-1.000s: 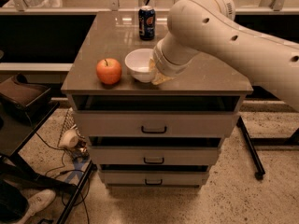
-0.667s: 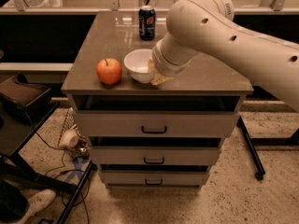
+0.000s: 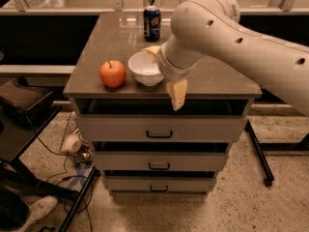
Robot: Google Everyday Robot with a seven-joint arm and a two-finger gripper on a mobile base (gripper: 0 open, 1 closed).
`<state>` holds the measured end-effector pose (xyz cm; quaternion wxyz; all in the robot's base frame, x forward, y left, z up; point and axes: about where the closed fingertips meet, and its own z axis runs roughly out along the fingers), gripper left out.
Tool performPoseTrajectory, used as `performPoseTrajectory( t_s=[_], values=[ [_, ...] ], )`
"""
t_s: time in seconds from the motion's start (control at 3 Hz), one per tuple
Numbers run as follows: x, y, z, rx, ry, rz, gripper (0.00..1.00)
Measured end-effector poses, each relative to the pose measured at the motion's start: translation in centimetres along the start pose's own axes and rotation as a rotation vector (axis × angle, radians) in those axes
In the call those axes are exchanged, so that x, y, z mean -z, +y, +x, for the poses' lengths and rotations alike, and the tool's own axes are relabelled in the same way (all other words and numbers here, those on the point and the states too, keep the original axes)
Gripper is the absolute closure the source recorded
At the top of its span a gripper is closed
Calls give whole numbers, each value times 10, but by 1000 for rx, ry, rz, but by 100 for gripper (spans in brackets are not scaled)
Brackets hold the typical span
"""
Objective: Move white bowl near apple
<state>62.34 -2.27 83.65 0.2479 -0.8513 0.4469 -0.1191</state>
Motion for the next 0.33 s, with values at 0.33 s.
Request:
performPoseTrajectory(
  t_s=[0.33],
  values=[
    [0, 0, 0, 0, 0, 0, 0]
  ],
)
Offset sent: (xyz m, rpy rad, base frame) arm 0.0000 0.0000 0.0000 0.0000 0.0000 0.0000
